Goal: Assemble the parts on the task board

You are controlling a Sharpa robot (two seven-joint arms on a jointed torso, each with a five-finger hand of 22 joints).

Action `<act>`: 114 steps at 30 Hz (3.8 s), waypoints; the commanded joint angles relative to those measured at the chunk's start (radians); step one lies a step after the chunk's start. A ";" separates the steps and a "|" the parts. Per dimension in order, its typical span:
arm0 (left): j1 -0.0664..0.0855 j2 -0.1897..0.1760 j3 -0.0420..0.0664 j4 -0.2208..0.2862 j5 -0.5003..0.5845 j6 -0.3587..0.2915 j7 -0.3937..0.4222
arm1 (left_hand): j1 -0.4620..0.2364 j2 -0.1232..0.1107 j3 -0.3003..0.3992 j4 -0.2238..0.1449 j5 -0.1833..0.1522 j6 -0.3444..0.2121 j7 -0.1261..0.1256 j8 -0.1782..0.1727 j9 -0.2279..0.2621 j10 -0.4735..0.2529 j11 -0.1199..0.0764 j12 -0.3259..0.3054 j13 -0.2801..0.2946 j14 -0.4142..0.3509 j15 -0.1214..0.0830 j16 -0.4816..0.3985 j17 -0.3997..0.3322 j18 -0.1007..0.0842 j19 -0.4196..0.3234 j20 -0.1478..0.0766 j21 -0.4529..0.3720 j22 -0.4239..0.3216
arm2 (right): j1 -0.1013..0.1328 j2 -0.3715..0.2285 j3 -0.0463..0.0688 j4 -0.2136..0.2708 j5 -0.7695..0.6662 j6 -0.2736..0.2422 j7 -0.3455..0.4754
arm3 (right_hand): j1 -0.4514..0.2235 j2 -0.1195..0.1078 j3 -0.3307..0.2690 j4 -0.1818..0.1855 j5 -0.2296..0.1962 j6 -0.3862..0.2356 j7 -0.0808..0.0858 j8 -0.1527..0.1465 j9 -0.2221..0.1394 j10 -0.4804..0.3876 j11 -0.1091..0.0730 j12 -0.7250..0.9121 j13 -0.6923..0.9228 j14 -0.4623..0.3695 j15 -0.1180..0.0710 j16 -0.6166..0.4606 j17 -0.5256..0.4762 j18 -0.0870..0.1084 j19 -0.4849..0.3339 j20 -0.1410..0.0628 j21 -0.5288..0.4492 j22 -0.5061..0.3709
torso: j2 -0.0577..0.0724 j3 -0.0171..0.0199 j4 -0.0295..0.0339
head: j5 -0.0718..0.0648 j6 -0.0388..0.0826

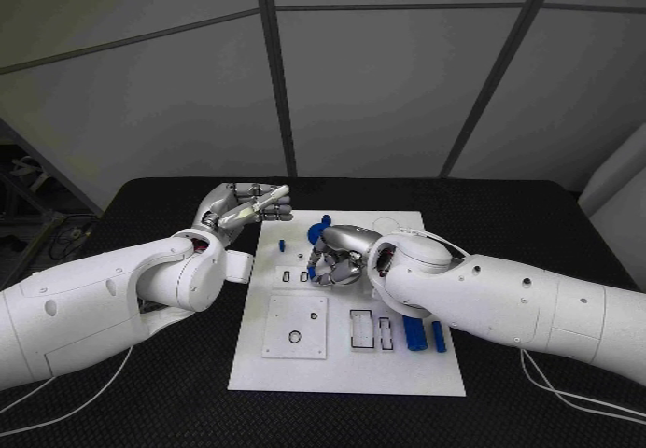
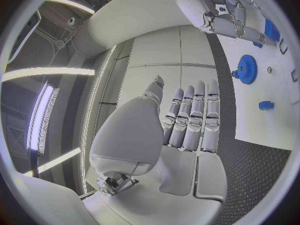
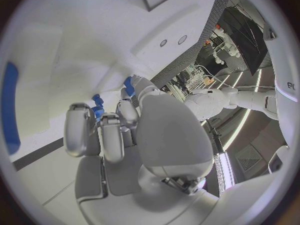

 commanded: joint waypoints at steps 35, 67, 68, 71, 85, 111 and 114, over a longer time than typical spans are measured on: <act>0.001 -0.001 0.001 0.001 -0.007 0.010 0.001 | 0.002 0.012 0.001 -0.005 -0.004 0.007 0.001 -0.007 -0.001 0.003 0.003 -0.003 -0.001 0.006 0.003 -0.008 0.002 -0.010 -0.007 -0.002 -0.006 -0.001 | -0.001 0.002 -0.003 -0.002 -0.028 0.034 -0.024 | -0.045 -0.039 0.017 0.006 -0.002 -0.071 0.028 -0.036 -0.007 -0.055 0.022 -0.051 -0.046 0.094 0.020 -0.001 0.223 0.001 -0.019 0.021 -0.015 -0.017 | 0.000 -0.0004 -0.0004 | -0.001 -0.001; 0.001 -0.005 0.001 -0.010 -0.045 0.022 -0.039 | -0.006 0.014 -0.005 -0.007 -0.004 0.011 -0.001 -0.006 0.000 0.012 -0.001 -0.005 0.000 0.040 -0.006 0.004 0.015 -0.008 0.014 -0.008 0.006 0.004 | -0.002 -0.041 -0.002 0.053 -0.004 -0.132 0.069 | -0.094 -0.095 -0.098 0.079 -0.100 -0.206 0.061 -0.064 -0.024 -0.126 0.056 -0.080 -0.102 0.086 0.050 -0.014 0.198 0.008 -0.045 0.051 -0.037 -0.049 | -0.003 0.0023 -0.0021 | 0.001 0.002; 0.001 -0.005 0.001 -0.011 -0.050 0.024 -0.044 | -0.008 0.014 -0.007 -0.007 -0.004 0.013 -0.003 -0.005 0.000 0.017 -0.004 -0.004 0.001 0.052 -0.009 0.011 0.019 -0.007 0.022 -0.011 0.012 0.006 | -0.002 -0.045 -0.002 0.057 0.000 -0.136 0.076 | -0.091 -0.093 -0.100 0.080 -0.100 -0.207 0.062 -0.062 -0.024 -0.128 0.057 -0.080 -0.103 0.084 0.051 -0.017 0.191 0.010 -0.051 0.052 -0.042 -0.057 | -0.003 0.0023 -0.0021 | 0.001 0.002; 0.001 -0.007 0.001 -0.017 -0.086 0.042 -0.083 | -0.015 0.014 -0.011 -0.007 0.000 0.027 -0.011 -0.002 0.001 0.044 -0.015 0.002 0.005 0.107 -0.027 0.048 0.041 -0.007 0.062 -0.028 0.039 0.019 | -0.002 -0.079 -0.002 0.090 0.028 -0.154 0.131 | -0.079 -0.089 -0.108 0.083 -0.104 -0.213 0.058 -0.058 -0.023 -0.139 0.055 -0.082 -0.108 0.077 0.051 -0.028 0.169 0.017 -0.074 0.053 -0.059 -0.087 | -0.006 0.0008 -0.0035 | 0.000 0.005; 0.002 -0.019 0.001 -0.052 -0.551 0.232 -0.472 | -0.167 0.009 -0.090 0.137 0.013 0.120 -0.101 0.081 0.038 0.238 -0.123 0.244 0.209 0.306 -0.144 0.875 0.689 -0.016 0.252 -0.143 0.373 0.233 | 0.022 -0.313 0.035 0.247 0.361 -0.140 0.260 | 0.003 -0.038 -0.124 0.076 -0.053 -0.145 0.037 0.020 0.000 -0.151 0.033 -0.095 -0.143 0.062 0.031 -0.059 0.114 0.029 -0.113 0.034 -0.101 -0.147 | -0.037 0.0105 -0.0081 | 0.015 -0.002; 0.107 0.178 -0.029 -0.179 -0.926 0.531 -0.919 | -0.269 0.010 -0.197 0.187 -0.023 0.065 -0.143 0.312 0.242 0.166 -0.157 0.800 0.742 0.414 -0.173 1.358 1.259 -0.074 0.343 -0.175 0.872 0.844 | 0.036 -0.391 0.051 0.221 0.552 -0.174 0.223 | -0.016 -0.038 -0.152 0.077 -0.028 -0.094 0.020 0.050 -0.009 -0.212 0.018 -0.226 -0.297 0.019 0.017 -0.161 -0.033 0.067 -0.237 0.021 -0.241 -0.345 | -0.056 0.0160 -0.0090 | 0.034 -0.017; 0.115 0.189 -0.040 -0.185 -0.932 0.551 -0.924 | -0.270 0.012 -0.196 0.187 -0.023 0.064 -0.144 0.319 0.247 0.170 -0.158 0.817 0.759 0.417 -0.174 1.364 1.268 -0.076 0.348 -0.176 0.880 0.857 | 0.036 -0.389 0.051 0.219 0.552 -0.176 0.220 | -0.016 -0.038 -0.153 0.077 -0.027 -0.096 0.021 0.049 -0.010 -0.218 0.018 -0.234 -0.306 0.017 0.017 -0.166 -0.041 0.069 -0.243 0.021 -0.247 -0.354 | -0.057 0.0164 -0.0101 | 0.035 -0.018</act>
